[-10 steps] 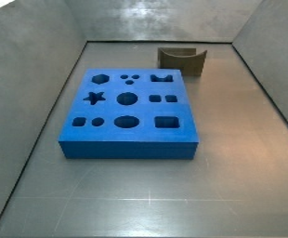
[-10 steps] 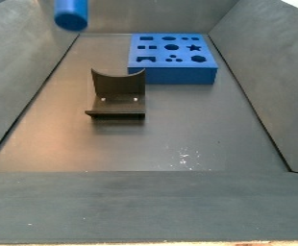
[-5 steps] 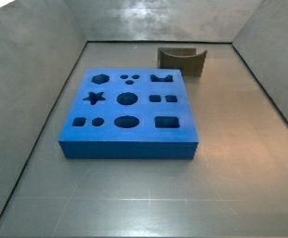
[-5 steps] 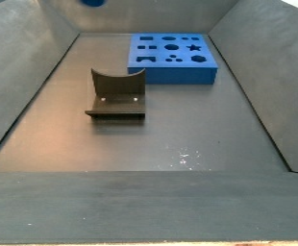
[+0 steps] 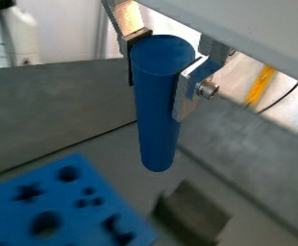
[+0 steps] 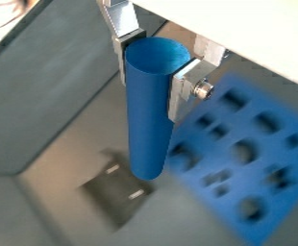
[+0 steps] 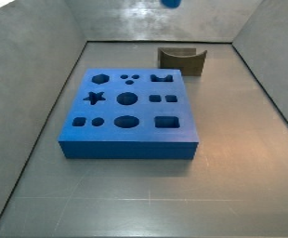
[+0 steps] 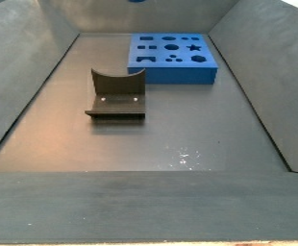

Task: Pick up the round object. Move up. Place the round object on the fixture. Regrasp the round object. Move to above the board. Insert the round object.
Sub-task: Move to above the board, then insert the round object.

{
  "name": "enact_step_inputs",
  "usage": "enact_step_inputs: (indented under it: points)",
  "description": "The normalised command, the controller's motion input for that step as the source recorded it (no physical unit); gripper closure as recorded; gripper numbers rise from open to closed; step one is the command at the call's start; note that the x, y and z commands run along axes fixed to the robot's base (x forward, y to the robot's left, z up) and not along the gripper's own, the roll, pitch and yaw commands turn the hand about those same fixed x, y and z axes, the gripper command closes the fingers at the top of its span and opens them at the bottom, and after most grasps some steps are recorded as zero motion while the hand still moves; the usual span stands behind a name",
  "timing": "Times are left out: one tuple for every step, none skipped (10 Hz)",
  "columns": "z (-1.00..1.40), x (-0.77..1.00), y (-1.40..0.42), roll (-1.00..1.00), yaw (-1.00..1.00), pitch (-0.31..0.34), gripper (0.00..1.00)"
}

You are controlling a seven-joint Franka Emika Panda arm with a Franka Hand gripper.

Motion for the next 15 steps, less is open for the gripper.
enact_step_inputs:
  points:
    - [0.0, -0.81, -1.0, -1.0, -0.1, -0.065, 1.0]
    - [-0.01, -0.71, -0.84, -1.0, -0.1, -0.071, 1.0]
    - [0.01, -0.43, -0.46, -0.92, -0.08, -0.082, 1.0]
    - [-0.01, -0.32, -0.31, -0.78, -0.07, -0.073, 1.0]
    - [0.0, -0.16, -0.13, -0.5, -0.03, -0.035, 1.0]
    - [0.0, -0.1, -0.09, -0.33, -0.03, -0.021, 1.0]
    - [0.0, -0.06, -0.04, -0.2, -0.01, -0.017, 1.0]
    - [-0.11, 0.0, 0.0, -0.45, 0.0, -0.004, 1.0]
    - [-0.13, 0.0, 0.0, -0.22, 0.0, 0.0, 1.0]
    - [-0.1, 0.0, 0.0, -0.16, 0.0, 0.0, 1.0]
    - [-0.04, 0.0, 0.0, -0.13, 0.0, -0.003, 1.0]
    - [-0.02, 0.0, 0.0, 0.0, 0.0, 0.0, 1.0]
    - [-0.52, 0.0, 0.01, -0.05, 0.0, -0.079, 1.0]
    - [-0.89, 0.0, 0.1, -0.11, 0.0, -0.091, 1.0]
    - [-0.92, 0.0, 0.11, -0.11, 0.0, -0.076, 1.0]
